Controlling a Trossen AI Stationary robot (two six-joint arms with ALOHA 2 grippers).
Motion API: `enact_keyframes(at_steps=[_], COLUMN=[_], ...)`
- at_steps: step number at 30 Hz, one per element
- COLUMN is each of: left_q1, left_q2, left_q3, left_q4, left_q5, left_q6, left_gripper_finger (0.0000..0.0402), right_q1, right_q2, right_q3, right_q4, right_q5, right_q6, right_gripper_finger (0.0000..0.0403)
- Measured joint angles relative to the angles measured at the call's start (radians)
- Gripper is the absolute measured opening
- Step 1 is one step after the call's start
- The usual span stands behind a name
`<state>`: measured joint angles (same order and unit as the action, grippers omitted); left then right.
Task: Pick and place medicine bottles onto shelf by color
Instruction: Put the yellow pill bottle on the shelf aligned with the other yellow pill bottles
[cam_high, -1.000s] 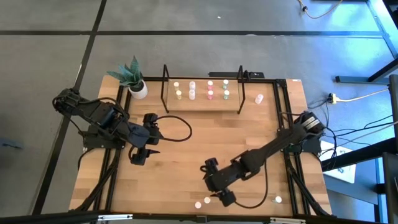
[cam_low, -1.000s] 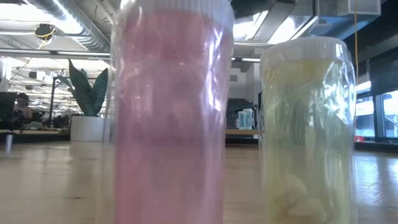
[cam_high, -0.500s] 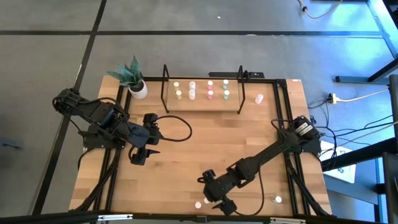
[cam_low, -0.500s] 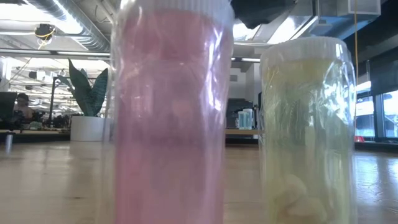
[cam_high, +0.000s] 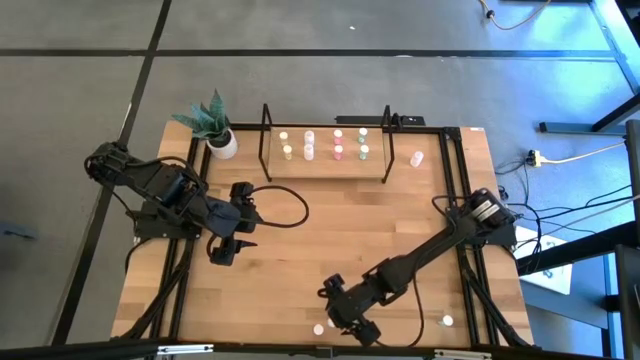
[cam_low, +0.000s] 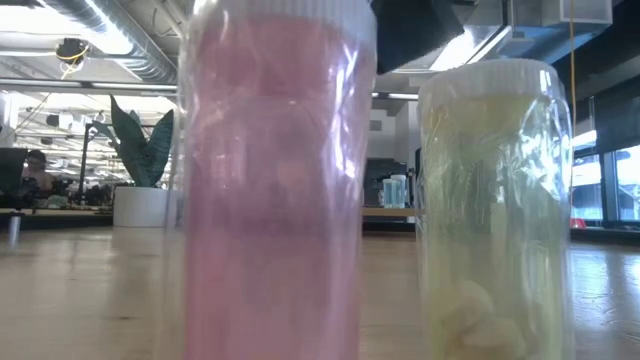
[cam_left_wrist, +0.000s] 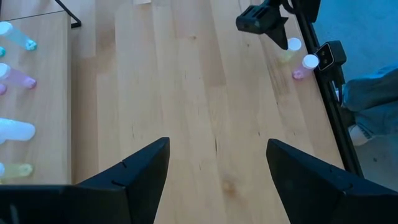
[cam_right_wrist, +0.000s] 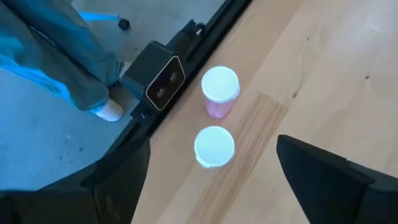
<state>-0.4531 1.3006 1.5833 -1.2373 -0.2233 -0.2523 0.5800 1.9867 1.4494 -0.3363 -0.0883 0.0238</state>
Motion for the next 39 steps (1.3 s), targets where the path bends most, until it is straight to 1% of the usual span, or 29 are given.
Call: enact_keyframes(at_steps=[9, 18, 25, 30, 39], left_q1=[0.000, 0.000, 0.000, 0.000, 0.000], left_q2=[0.000, 0.000, 0.000, 0.000, 0.000], left_q3=[0.000, 0.000, 0.000, 0.000, 0.000], left_q4=[0.000, 0.000, 0.000, 0.000, 0.000], left_q5=[0.000, 0.000, 0.000, 0.000, 0.000], left_q6=[0.000, 0.000, 0.000, 0.000, 0.000], left_gripper_finger=[0.0262, 0.0262, 0.0262, 0.0262, 0.0262], right_q1=[0.000, 0.000, 0.000, 0.000, -0.002], right_q2=[0.037, 0.106, 0.123, 0.123, 0.123], right_q3=[0.000, 0.000, 0.000, 0.000, 0.000], right_q4=[0.042, 0.060, 0.077, 0.074, 0.071], right_q5=[0.000, 0.000, 0.002, 0.015, 0.016], right_q6=[-0.002, 0.001, 0.072, 0.075, 0.077], right_gripper_finger=[0.0352, 0.0352, 0.0349, 0.0320, 0.0231])
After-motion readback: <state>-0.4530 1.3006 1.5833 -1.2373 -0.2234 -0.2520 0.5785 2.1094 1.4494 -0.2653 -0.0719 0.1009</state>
